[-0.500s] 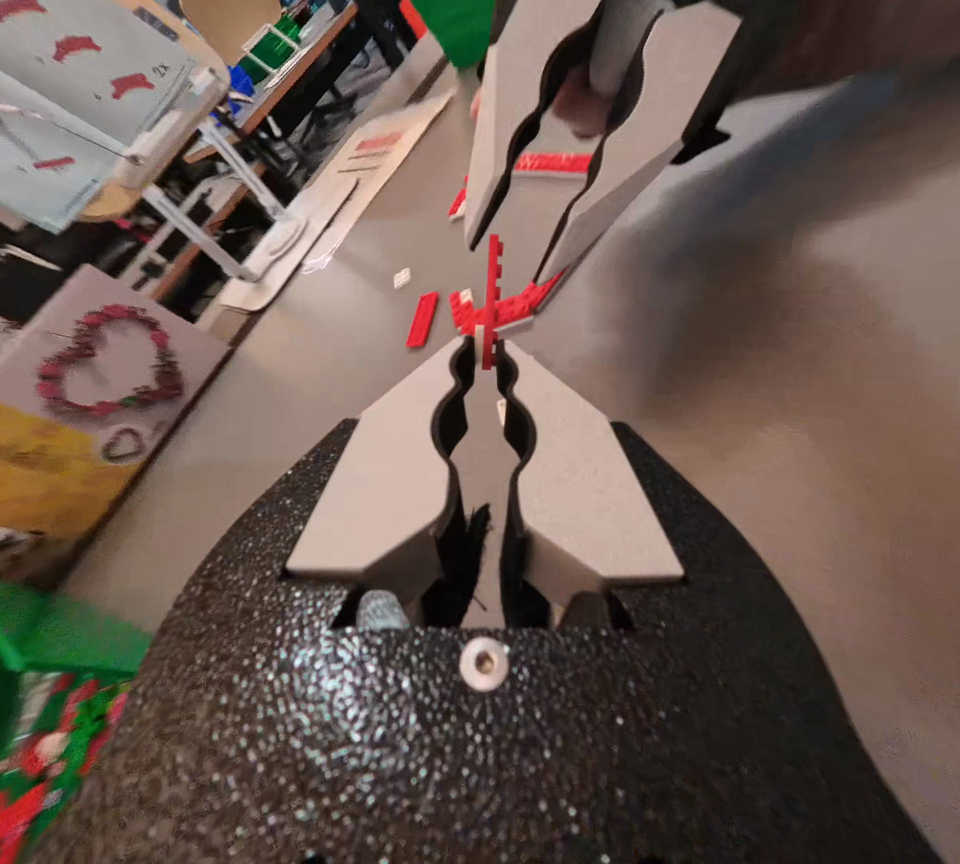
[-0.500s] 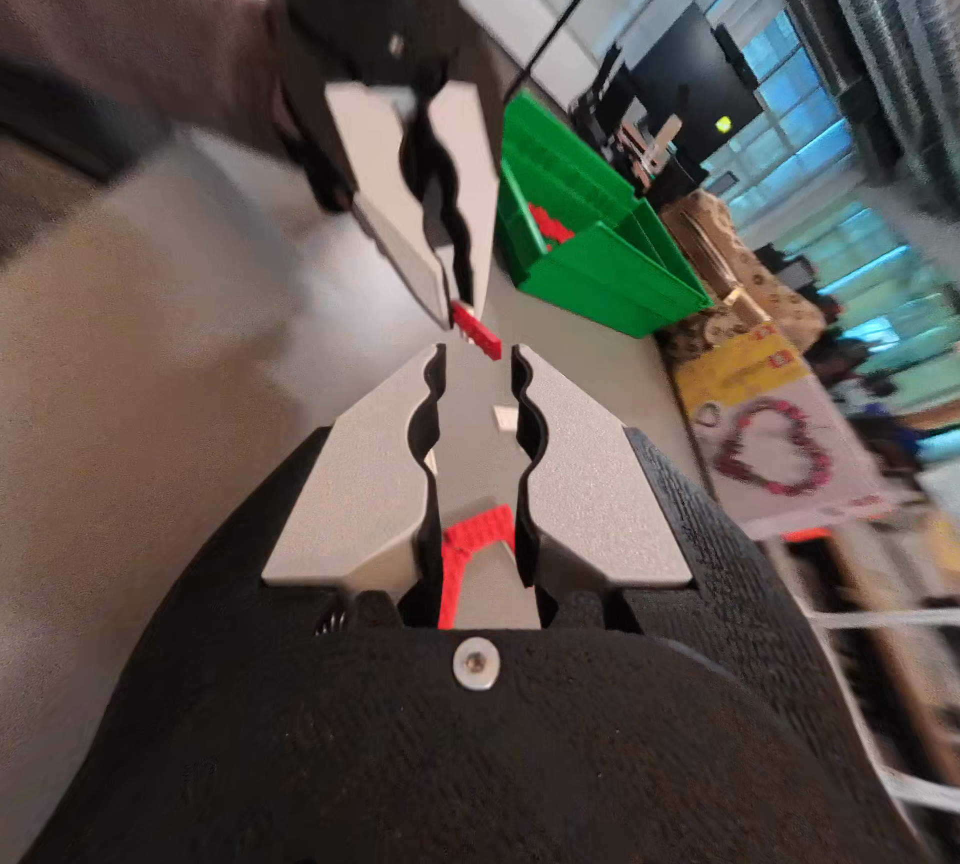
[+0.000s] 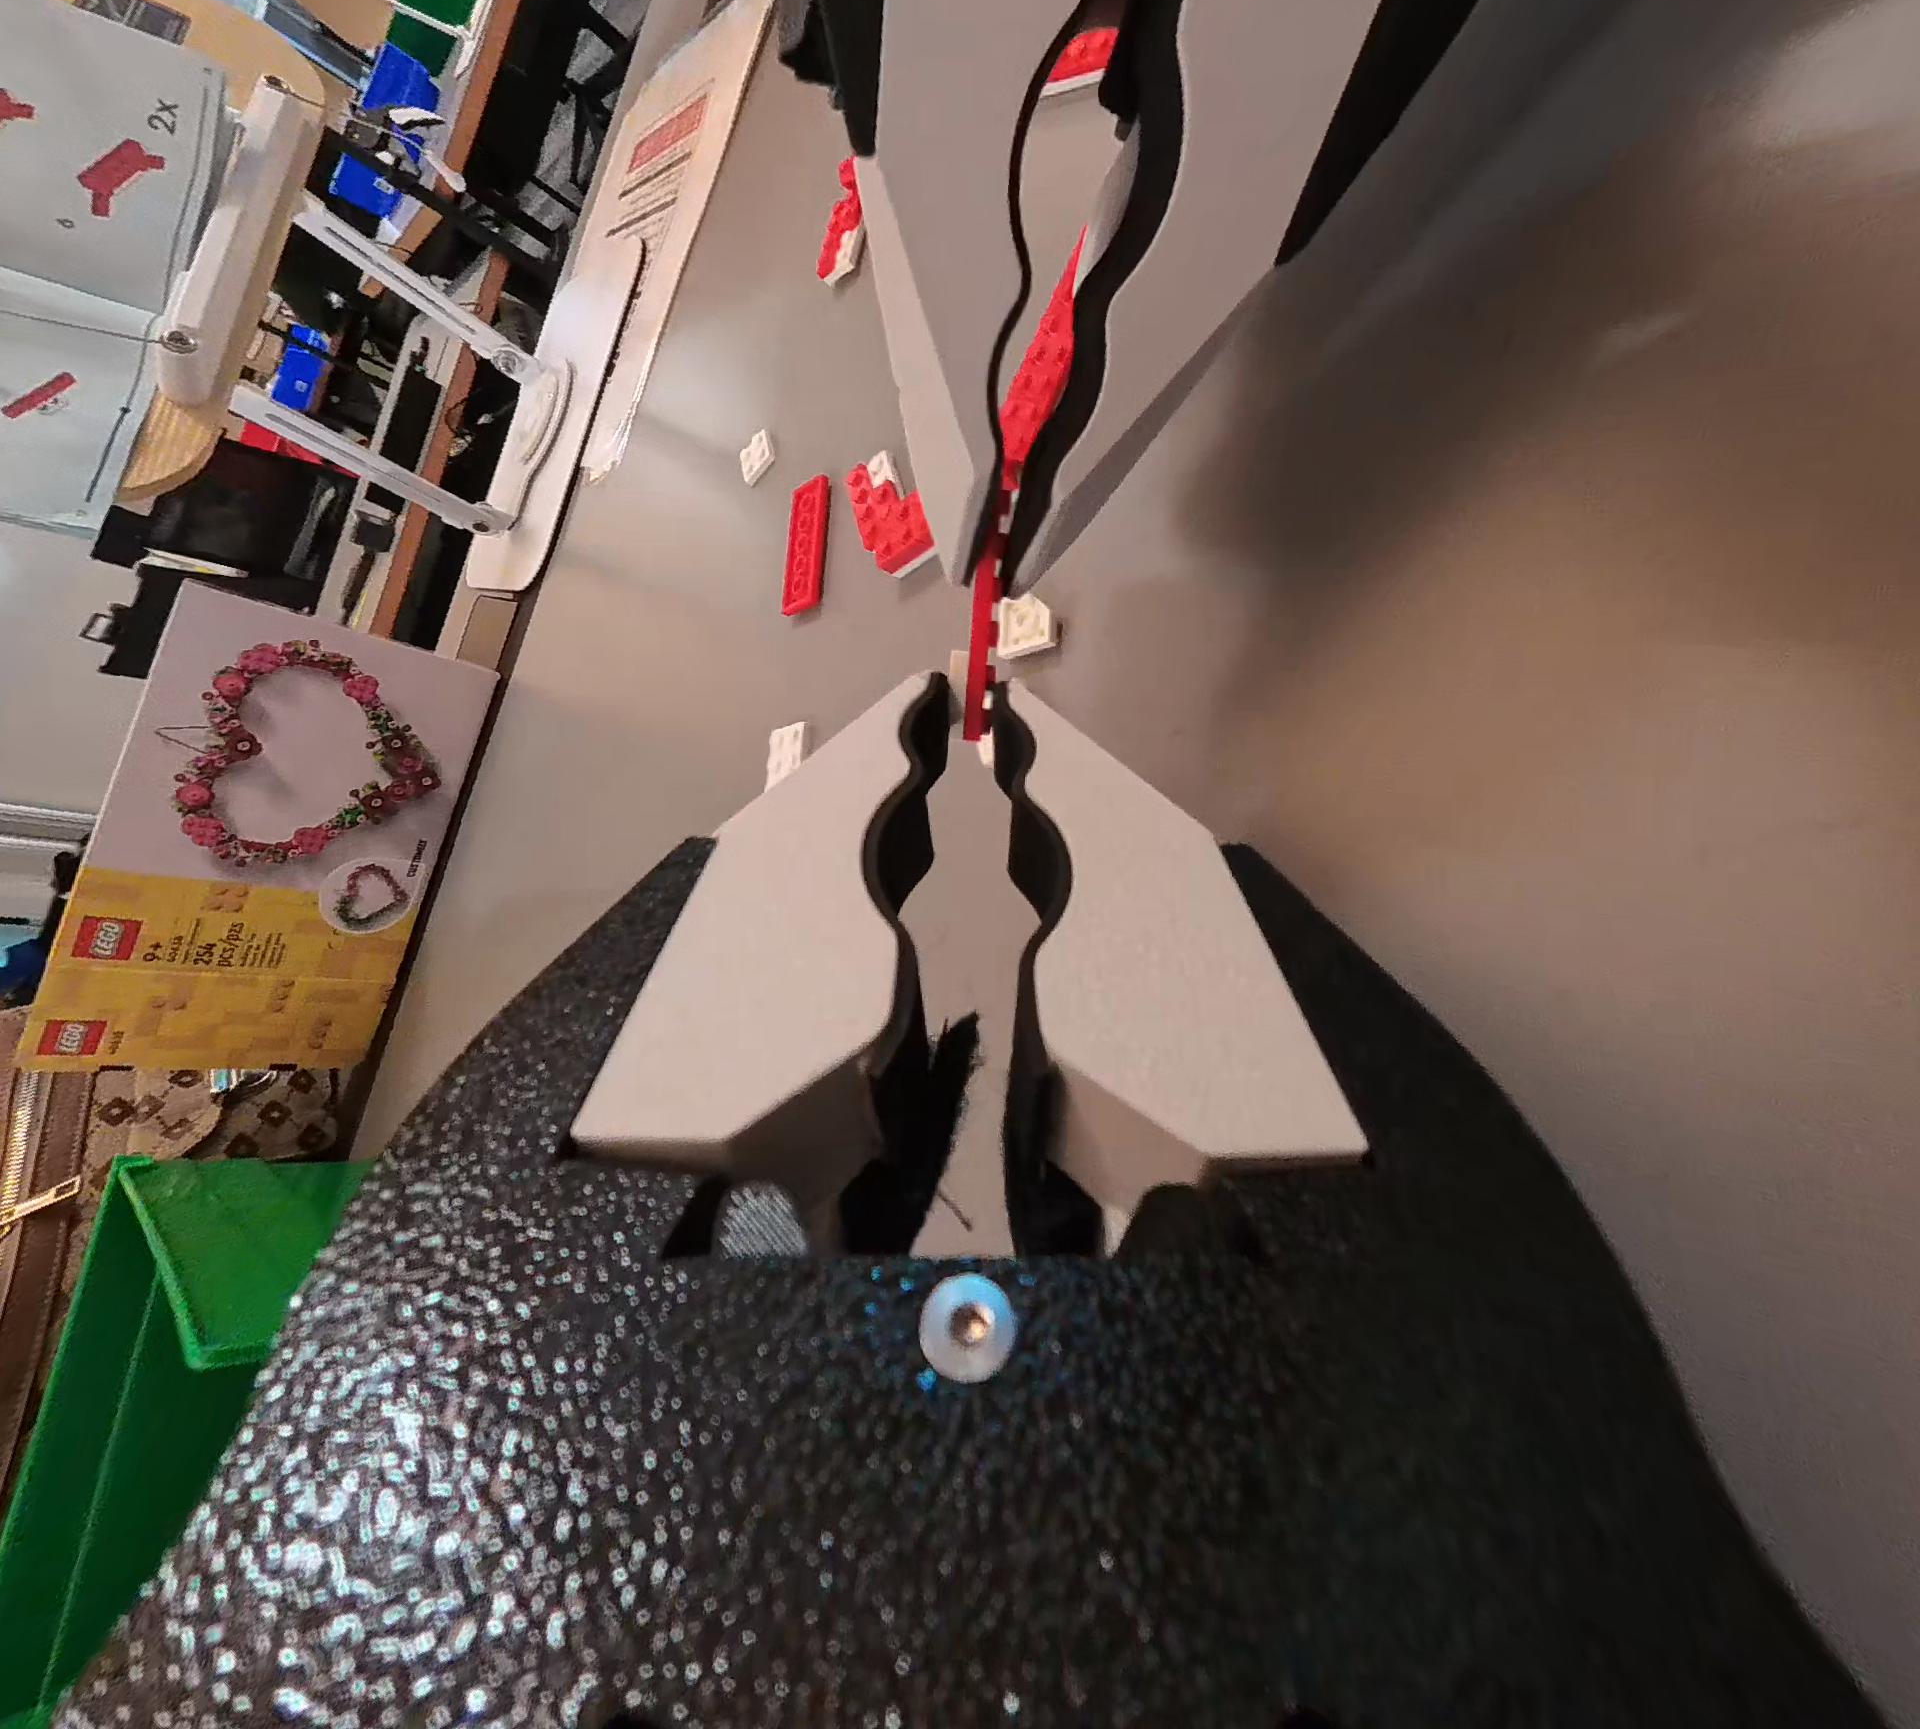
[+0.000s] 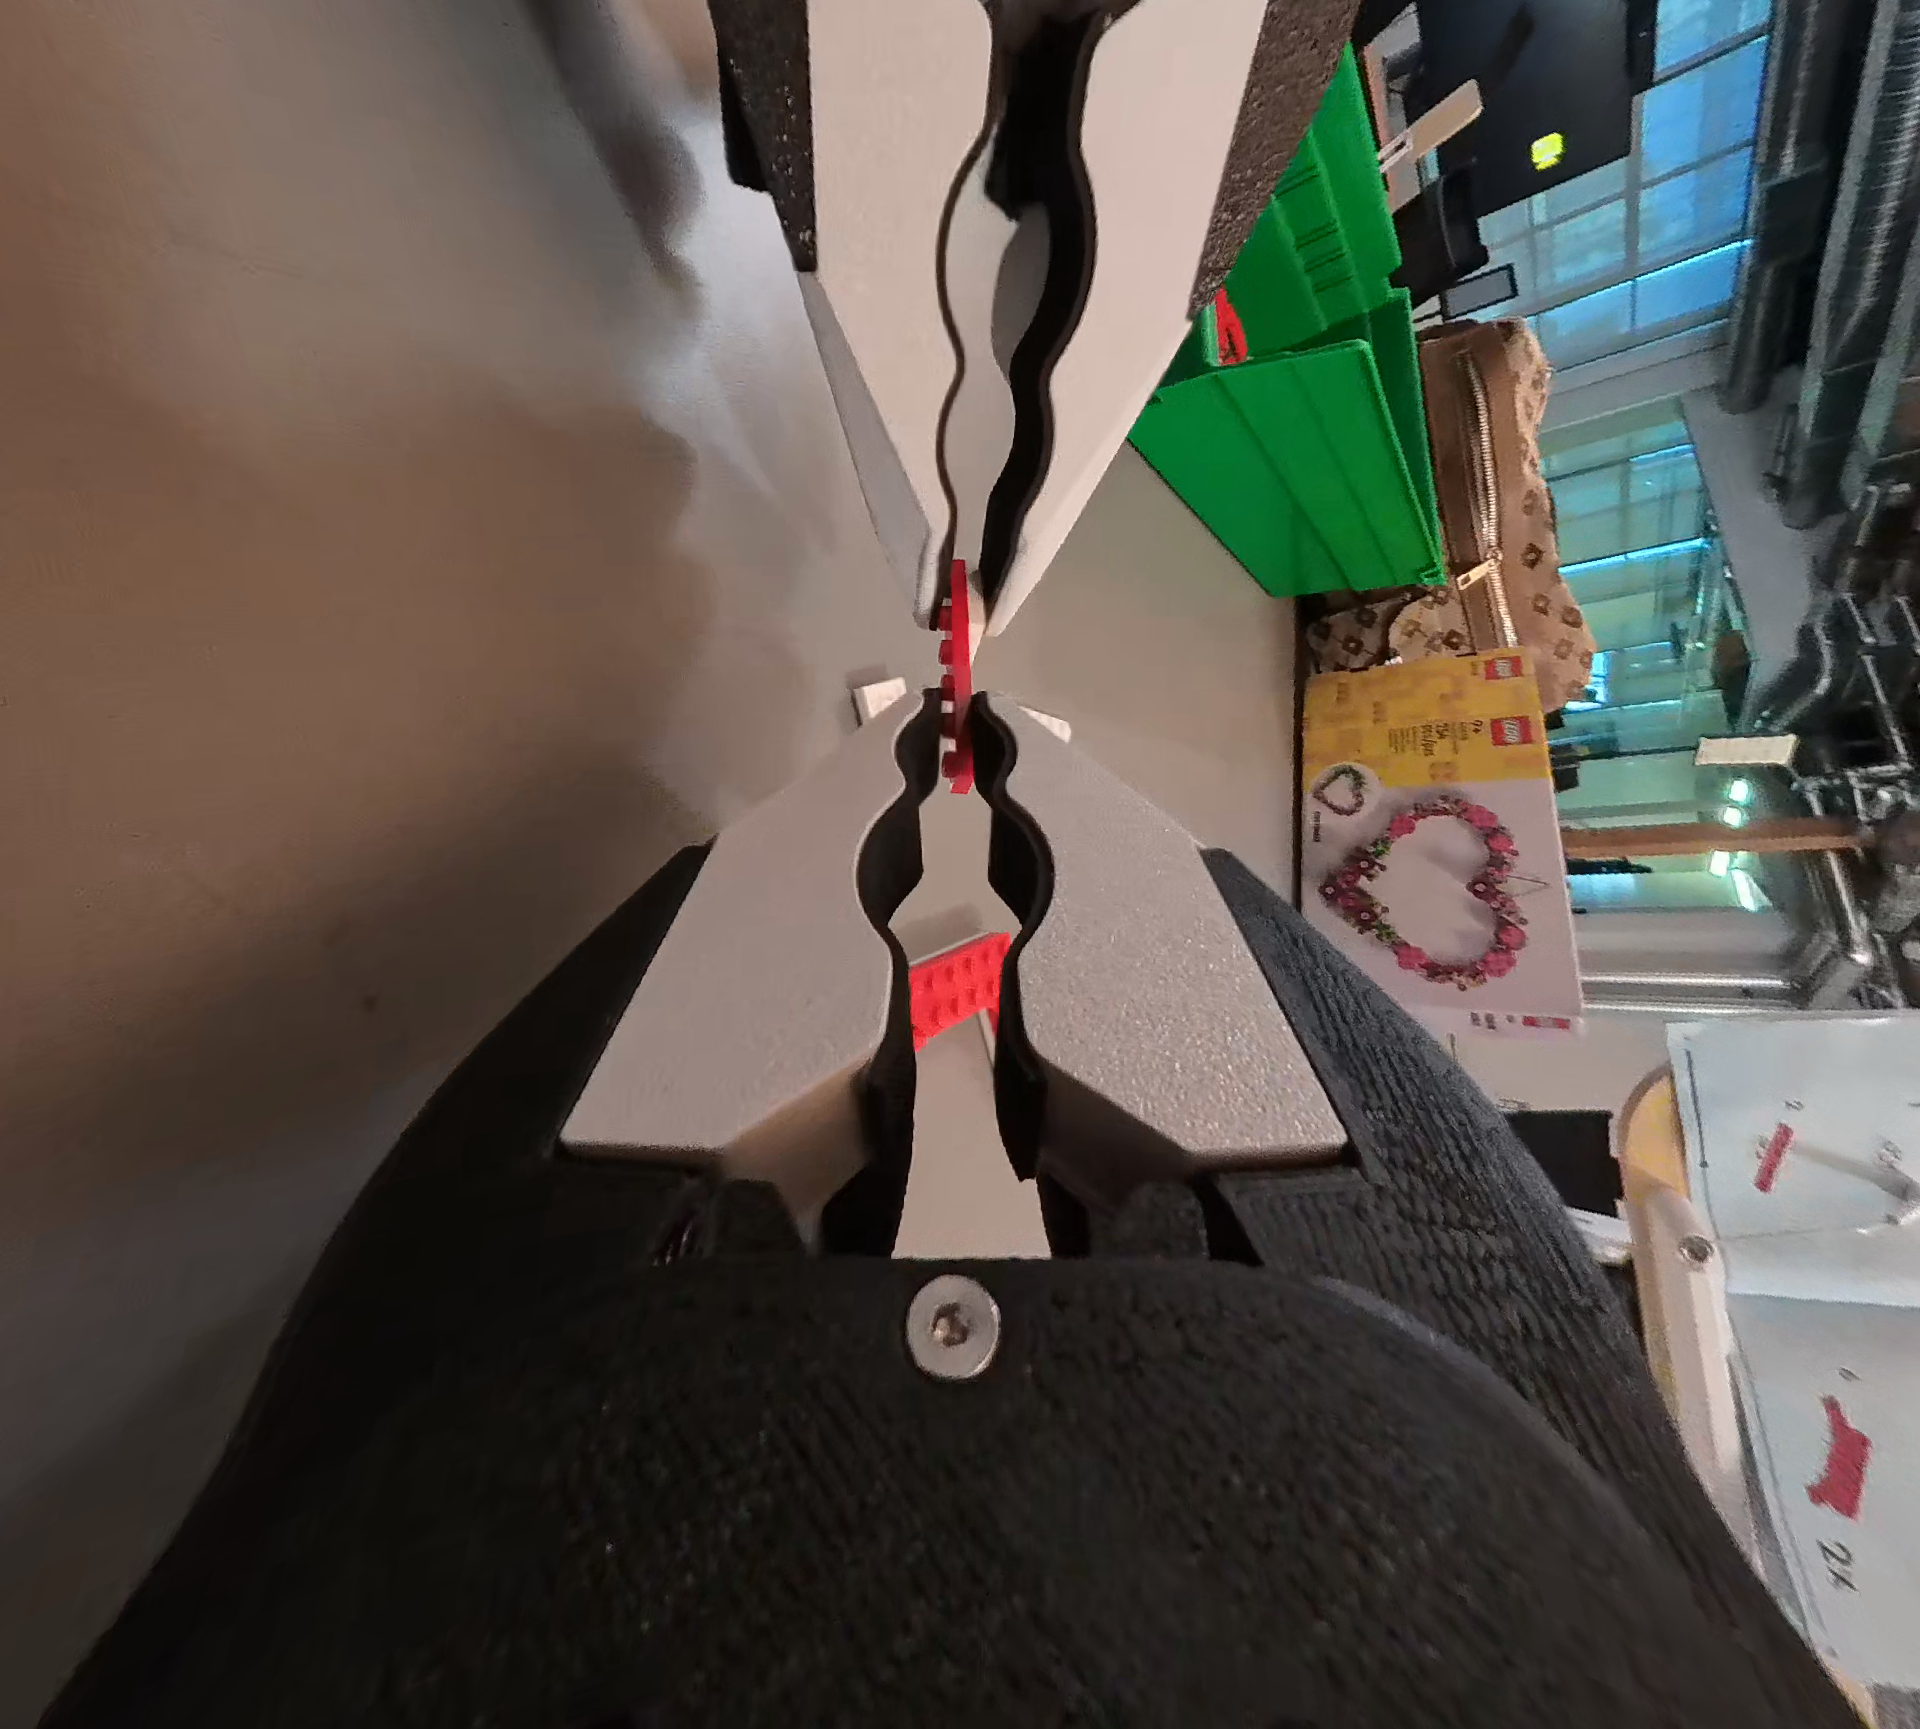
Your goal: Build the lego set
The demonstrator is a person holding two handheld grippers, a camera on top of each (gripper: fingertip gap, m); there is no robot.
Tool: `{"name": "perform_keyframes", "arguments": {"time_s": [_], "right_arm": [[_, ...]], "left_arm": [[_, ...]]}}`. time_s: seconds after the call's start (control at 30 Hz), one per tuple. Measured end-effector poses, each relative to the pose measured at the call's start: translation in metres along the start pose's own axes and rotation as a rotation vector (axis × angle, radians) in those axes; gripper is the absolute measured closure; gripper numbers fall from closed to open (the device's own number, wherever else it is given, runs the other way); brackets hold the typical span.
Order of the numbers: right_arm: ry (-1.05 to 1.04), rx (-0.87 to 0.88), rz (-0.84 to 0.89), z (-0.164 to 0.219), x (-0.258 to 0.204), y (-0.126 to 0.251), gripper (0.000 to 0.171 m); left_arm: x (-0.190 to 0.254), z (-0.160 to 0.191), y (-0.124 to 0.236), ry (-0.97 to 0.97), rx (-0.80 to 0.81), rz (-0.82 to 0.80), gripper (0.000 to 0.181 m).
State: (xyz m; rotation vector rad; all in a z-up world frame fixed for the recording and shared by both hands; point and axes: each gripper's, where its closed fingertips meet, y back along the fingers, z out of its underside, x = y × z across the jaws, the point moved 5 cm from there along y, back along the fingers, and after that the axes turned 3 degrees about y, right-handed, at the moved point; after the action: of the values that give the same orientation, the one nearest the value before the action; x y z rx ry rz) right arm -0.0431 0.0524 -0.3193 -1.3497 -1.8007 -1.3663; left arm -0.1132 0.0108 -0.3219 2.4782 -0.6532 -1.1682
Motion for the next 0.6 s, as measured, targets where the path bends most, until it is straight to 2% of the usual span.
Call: {"name": "perform_keyframes", "arguments": {"time_s": [0.47, 0.6], "right_arm": [[-0.017, 0.033, -0.013, 0.003, -0.0023, -0.0004, 0.168], [-0.03, 0.03, -0.015, 0.0063, -0.0016, 0.0005, 0.168]], "left_arm": [[0.0007, 0.0015, 0.0003, 0.076, 0.043, 0.031, 0.174], [-0.0059, 0.0022, 0.0022, 0.119, 0.063, -0.011, 0.157]]}}
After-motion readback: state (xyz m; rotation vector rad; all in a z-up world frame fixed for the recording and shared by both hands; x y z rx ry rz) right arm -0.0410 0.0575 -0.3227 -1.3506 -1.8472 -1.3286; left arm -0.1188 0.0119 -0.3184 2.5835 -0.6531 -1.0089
